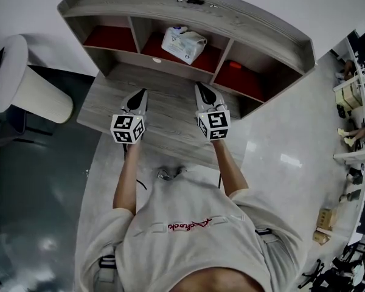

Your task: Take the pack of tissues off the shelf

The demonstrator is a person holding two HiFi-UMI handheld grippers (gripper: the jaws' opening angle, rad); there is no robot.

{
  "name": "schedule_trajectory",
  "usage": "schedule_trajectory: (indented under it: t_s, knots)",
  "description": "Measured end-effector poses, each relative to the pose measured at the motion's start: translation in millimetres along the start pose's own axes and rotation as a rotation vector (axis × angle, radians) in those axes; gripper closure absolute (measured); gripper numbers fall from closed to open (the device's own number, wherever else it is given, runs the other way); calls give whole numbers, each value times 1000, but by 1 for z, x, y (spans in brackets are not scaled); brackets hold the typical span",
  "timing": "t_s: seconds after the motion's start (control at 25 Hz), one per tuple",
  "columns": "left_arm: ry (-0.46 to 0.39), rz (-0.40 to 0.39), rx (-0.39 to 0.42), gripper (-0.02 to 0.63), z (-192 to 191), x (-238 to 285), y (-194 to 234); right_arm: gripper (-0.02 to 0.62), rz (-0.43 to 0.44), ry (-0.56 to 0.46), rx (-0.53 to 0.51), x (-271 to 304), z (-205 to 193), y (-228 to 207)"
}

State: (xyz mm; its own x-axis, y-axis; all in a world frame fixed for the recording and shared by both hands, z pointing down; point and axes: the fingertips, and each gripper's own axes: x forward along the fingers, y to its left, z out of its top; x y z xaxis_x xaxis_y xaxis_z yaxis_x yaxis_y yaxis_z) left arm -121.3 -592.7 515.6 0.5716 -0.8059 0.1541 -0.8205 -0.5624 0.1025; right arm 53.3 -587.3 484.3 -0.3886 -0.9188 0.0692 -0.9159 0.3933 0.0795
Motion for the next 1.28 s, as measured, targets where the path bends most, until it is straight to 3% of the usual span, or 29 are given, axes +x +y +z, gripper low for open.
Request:
schedule_trajectory:
  t_s: [0.64,0.96,1.08,1.28]
  knots:
    - [90,-84,-49,607,-45,27,-5,588,-69,97,46,-1,-47,-7]
    - [108,-100,-58,607,-57,24,-11,586,-69,73,38,8,-36,-6]
    - [102,-91,-60,607,-56,20,-8,571,-64,50,39,21,-22,-9]
    - [95,-75,-69,607,-56,12,-3,469,-50,15,49,45,8,-11]
